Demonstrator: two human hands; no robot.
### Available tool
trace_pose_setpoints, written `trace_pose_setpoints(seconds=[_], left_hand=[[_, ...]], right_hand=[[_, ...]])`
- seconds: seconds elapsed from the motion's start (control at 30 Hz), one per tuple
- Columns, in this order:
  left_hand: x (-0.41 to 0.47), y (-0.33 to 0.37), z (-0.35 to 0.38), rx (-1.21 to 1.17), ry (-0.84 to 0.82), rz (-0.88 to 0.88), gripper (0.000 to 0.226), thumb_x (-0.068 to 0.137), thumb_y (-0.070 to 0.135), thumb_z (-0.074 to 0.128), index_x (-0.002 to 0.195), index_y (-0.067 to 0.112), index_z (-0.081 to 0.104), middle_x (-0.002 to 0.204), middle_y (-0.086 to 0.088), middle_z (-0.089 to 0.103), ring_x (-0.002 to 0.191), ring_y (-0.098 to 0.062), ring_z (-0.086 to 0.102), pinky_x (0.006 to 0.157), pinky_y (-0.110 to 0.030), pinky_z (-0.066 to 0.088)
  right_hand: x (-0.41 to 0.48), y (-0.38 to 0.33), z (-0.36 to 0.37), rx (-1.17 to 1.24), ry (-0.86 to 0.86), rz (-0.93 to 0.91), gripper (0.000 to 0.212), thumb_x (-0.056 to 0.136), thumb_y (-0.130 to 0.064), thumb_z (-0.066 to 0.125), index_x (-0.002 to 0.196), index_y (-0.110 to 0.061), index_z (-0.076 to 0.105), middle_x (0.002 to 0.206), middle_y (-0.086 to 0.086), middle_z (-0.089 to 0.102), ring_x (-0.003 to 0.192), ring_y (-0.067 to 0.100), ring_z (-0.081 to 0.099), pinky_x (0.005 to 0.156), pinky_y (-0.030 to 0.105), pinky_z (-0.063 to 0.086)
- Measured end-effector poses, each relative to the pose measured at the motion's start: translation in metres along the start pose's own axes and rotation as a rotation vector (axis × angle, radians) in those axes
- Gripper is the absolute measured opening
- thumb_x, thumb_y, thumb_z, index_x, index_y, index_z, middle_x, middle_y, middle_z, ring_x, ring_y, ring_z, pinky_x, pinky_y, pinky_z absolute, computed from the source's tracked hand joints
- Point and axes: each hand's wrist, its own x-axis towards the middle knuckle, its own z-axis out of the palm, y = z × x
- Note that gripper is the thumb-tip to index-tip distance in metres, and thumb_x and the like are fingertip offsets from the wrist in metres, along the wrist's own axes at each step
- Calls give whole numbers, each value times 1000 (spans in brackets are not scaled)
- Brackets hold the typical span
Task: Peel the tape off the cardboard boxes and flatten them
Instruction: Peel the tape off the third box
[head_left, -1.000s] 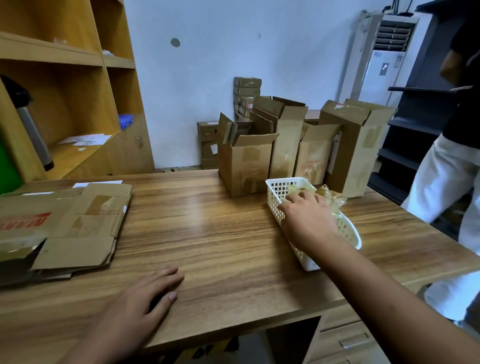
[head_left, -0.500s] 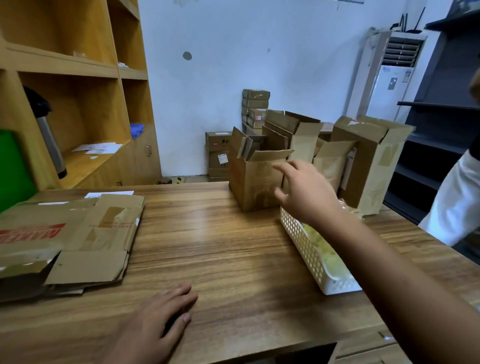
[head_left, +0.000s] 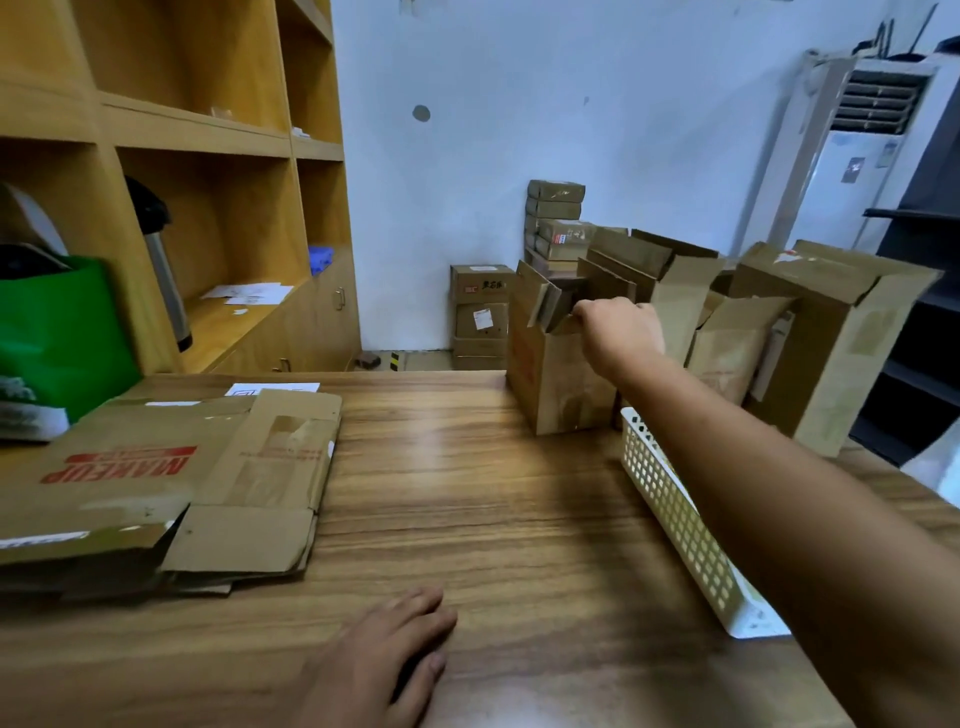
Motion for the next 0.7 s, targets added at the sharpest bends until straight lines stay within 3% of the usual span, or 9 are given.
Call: trace_pose_setpoints(seconds=[0.13,0.27,0.37,0.43,0.53,0.7], left_hand=[[0,-1,0,-35,-35,-20,36,82,46,54,106,33,78,117,16,71,107,-1,67,74,-26,60],[-4,-2,7,-88,25,-80,33,79,38,70,111,38,75,124,23,66,116,3,62,86,-26,57],[-6,-5,12,-92,-1,-115,33,93,41,61,125,47,65,137,34,49,130,15,42,107,-13,36],[-8,-9,16,-116,-26,-117,36,99,45,53,134,49,57,143,37,39,135,19,27,113,-12,21],[-8,-8,16,-91,-50,-123,38,100,47,47,138,48,52,146,36,34,135,19,23,113,-10,18],[-10,-8,11,-84,-25,-142,38,100,45,49,138,48,53,145,35,36,134,15,30,108,-11,26]], right_hand=[[-1,-18,0,48,83,-86,44,91,-1,53,125,-27,62,118,3,71,111,30,64,75,37,37],[-12,-40,-10,82,90,-176,40,88,-4,57,121,-28,62,116,2,69,110,29,63,72,35,32],[-33,-53,-21,114,114,-226,33,90,-7,58,116,-27,61,110,1,69,104,29,64,70,34,28],[-52,-59,-30,134,159,-269,32,93,-8,56,117,-27,63,105,0,69,97,27,66,69,33,30],[-80,-61,-45,163,207,-310,34,94,-7,57,120,-27,65,102,-2,71,93,24,68,70,30,33],[-126,-59,-71,211,191,-367,34,97,-9,56,124,-28,64,110,-3,71,101,24,67,74,30,34]])
